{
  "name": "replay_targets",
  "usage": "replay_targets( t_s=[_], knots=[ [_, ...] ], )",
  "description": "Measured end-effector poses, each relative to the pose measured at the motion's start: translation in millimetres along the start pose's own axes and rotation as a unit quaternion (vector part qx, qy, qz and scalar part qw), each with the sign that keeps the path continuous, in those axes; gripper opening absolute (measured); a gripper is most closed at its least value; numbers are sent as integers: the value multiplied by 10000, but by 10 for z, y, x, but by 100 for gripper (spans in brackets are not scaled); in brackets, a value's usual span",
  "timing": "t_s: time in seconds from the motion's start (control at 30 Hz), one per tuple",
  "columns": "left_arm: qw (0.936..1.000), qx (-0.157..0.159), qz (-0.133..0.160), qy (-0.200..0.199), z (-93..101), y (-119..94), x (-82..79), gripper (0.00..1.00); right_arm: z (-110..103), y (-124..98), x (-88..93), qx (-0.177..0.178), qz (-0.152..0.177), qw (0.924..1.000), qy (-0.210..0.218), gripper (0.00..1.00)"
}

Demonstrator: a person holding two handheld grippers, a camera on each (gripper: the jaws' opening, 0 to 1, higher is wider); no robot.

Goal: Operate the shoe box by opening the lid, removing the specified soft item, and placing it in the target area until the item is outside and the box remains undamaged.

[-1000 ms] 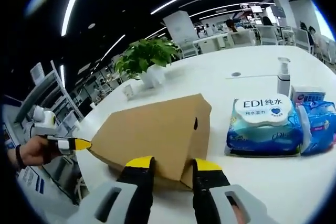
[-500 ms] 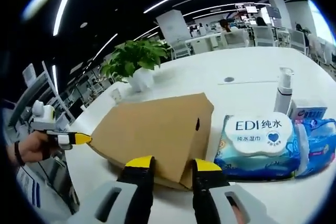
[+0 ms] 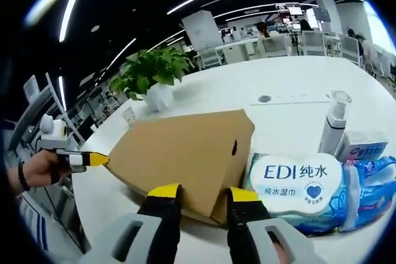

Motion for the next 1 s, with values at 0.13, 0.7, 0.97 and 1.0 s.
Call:
replay_targets(
  t_s=[0.13, 0.7, 0.97, 1.0],
  knots=[
    [10000, 18, -31, 51, -4, 36, -21, 19, 1, -3, -6, 26, -25, 10000, 14, 25],
    [9998, -174, 52, -111, 46, -193, 173, 22, 34, -285, 69, -37, 13, 9998, -198, 32],
    [9987, -299, 326, -250, 71, -465, 237, 22, 151, -609, 185, 56, 116, 9999, -114, 33],
    [9986, -298, 352, -244, 75, -485, 245, 22, 160, -643, 196, 67, 129, 9998, -119, 34]
  ],
)
Point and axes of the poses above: the point that each gripper's makers call its tool centre point, and the gripper's own axes: y roughly forward along the fingers, z roughly to its right, x roughly out of its underside, the point moved 4 cm from there along -y, roughly backward along the fingers, and after that the axes turned 4 degrees about z, right-handed, at the moved point
